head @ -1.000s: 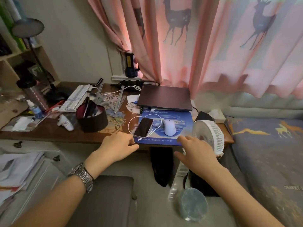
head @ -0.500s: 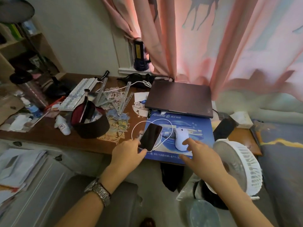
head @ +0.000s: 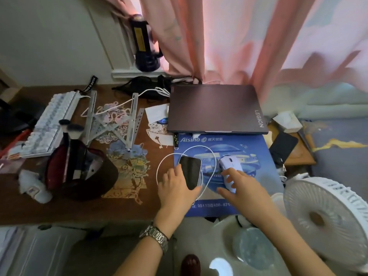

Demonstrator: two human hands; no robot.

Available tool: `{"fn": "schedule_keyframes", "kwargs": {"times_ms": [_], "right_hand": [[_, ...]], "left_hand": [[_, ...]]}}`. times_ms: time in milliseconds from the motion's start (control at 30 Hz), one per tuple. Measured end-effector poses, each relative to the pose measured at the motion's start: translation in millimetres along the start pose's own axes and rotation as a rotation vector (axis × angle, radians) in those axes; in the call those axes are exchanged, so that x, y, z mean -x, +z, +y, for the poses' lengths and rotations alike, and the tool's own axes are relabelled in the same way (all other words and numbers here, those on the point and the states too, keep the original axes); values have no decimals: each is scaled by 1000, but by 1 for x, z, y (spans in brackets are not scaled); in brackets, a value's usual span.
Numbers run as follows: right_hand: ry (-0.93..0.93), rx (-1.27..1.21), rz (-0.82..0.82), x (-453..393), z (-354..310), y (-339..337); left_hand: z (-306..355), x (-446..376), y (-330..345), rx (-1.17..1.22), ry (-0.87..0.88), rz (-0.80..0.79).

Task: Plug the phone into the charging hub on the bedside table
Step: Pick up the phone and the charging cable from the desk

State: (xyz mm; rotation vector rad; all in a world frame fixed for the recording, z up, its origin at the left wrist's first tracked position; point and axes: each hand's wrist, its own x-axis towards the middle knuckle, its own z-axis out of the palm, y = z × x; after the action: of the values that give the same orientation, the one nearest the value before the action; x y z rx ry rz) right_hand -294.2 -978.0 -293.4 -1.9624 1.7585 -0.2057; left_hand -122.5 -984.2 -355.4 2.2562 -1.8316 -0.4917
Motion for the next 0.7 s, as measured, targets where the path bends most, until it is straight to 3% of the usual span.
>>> {"fn": "schedule_keyframes", "kwargs": {"times_ms": [533,700], "right_hand": [[23,-152,-28,-27,1,36],[59,-410,-2,-31,-2,35]], "left_hand": [[-6,-17,19,85,-33,9],[-4,-9,3,217,-39,53]]}}
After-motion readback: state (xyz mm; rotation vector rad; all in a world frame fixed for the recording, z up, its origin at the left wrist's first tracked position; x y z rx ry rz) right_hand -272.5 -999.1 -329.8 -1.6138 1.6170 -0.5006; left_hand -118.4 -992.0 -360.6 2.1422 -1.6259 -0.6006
